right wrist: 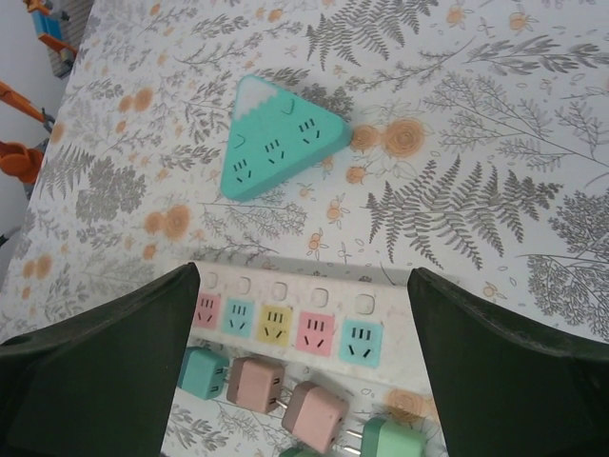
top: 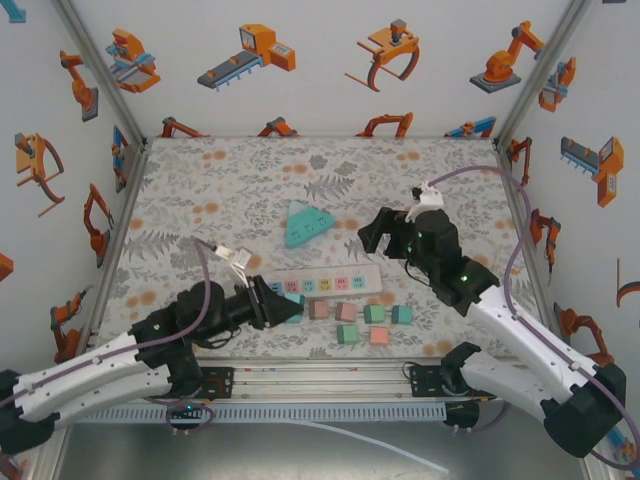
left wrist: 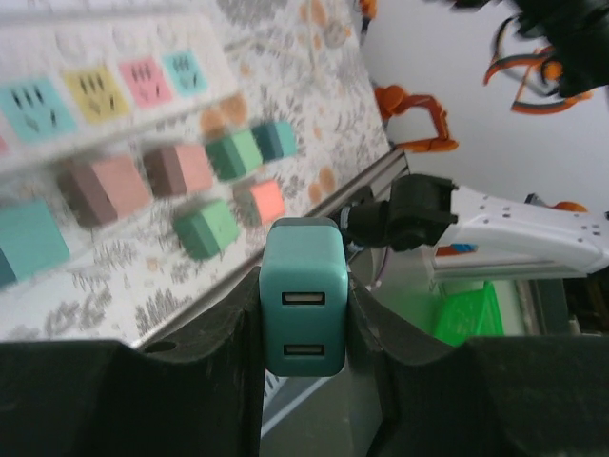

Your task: Pull the plug off the socket

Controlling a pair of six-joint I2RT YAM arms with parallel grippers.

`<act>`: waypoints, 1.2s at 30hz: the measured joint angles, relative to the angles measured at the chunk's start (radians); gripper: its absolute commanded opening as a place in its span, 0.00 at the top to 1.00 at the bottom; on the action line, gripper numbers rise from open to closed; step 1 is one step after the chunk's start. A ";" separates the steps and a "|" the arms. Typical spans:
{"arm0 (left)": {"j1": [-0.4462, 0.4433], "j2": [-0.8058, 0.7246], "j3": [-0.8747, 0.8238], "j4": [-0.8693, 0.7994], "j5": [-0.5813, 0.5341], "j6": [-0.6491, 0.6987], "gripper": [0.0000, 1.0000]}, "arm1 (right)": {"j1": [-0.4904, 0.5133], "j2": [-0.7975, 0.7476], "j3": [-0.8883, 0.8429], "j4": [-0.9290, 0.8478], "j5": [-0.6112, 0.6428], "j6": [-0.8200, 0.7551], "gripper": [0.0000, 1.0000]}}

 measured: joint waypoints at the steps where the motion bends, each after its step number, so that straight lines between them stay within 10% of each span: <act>1: -0.060 0.028 -0.020 0.016 -0.056 -0.036 1.00 | 0.000 -0.008 -0.008 0.000 0.009 0.003 0.18; 6: -0.230 0.267 -0.070 0.142 -0.232 -0.172 1.00 | 0.000 -0.030 -0.042 0.000 0.037 0.017 0.18; 24: -0.221 0.656 -0.103 0.355 -0.352 -0.346 1.00 | -0.001 -0.061 -0.075 -0.013 0.055 0.036 0.18; 36: -0.200 0.741 -0.145 0.499 -0.337 -0.393 0.70 | -0.001 -0.061 -0.075 -0.021 0.055 0.040 0.18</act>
